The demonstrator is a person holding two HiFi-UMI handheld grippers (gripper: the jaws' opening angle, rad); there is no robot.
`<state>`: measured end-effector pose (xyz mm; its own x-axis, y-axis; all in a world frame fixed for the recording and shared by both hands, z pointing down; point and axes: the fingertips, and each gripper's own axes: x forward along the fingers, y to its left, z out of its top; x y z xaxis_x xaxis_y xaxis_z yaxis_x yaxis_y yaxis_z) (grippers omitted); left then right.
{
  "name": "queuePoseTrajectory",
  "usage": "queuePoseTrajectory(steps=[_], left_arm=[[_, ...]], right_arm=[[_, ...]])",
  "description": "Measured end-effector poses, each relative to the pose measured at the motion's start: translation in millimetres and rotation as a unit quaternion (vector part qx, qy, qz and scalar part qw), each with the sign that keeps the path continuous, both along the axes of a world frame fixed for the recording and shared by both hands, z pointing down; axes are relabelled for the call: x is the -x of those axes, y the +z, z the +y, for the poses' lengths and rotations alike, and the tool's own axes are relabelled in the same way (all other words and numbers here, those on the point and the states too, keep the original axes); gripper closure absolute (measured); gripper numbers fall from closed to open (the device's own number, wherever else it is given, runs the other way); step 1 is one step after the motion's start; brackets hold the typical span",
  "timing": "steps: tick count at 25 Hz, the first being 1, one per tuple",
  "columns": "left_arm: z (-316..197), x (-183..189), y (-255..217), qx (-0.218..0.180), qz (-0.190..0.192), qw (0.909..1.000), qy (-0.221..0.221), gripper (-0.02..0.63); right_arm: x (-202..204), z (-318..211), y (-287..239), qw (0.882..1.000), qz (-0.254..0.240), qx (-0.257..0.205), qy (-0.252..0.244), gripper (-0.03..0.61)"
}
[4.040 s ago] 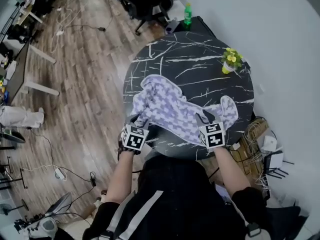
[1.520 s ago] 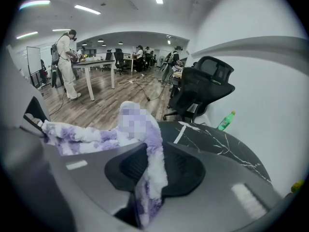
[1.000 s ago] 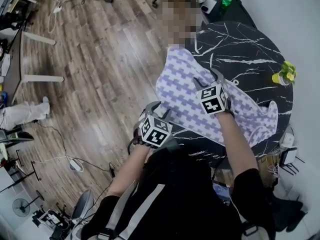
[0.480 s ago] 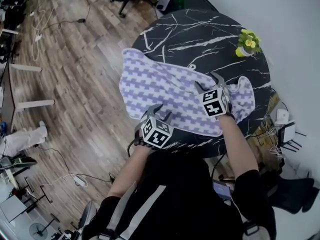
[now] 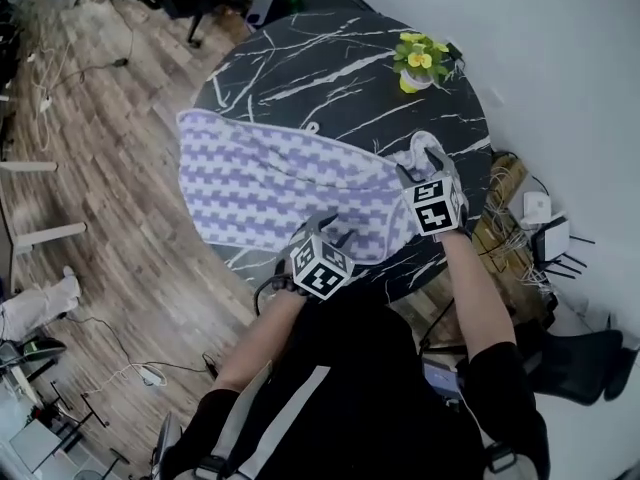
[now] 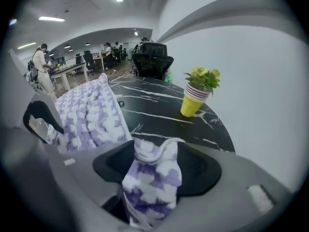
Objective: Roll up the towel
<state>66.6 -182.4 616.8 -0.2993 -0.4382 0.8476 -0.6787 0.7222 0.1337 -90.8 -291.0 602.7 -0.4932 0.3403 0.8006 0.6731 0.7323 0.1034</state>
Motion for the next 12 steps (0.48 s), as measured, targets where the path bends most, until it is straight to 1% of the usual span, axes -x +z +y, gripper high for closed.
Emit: queuePoseTrajectory(steps=[3,5,6,8,9,11,12], left_arm=[[-40,3,3,-0.012,0.003,0.9997,0.022,0.417],[-60,6,6,-0.012,0.004,0.9994,0.033,0.417],[-68,7,7,-0.012,0.005,0.9992,0.037,0.417],[-79,10,11,-0.011,0.010,0.9991,0.040,0.417],[-82,11,13,-0.009,0.012,0.9991,0.040,0.417],[-86,14,17,-0.004,0.015,0.9991,0.040,0.417],[-87,15,19,-0.001,0.017,0.9990,0.041,0.417]], right_arm=[[-13,-30,1,1.000,0.013,0.014,0.015,0.305],[-27,-41,-2,0.999,0.019,0.040,0.019,0.318],[-36,-43,-2,0.998,0.028,0.059,0.013,0.319],[-57,-41,5,0.994,0.057,0.094,-0.018,0.319],[-67,-39,9,0.992,0.073,0.101,-0.039,0.319],[-88,-38,18,0.988,0.103,0.089,-0.079,0.319],[-95,-40,21,0.986,0.111,0.079,-0.096,0.331]])
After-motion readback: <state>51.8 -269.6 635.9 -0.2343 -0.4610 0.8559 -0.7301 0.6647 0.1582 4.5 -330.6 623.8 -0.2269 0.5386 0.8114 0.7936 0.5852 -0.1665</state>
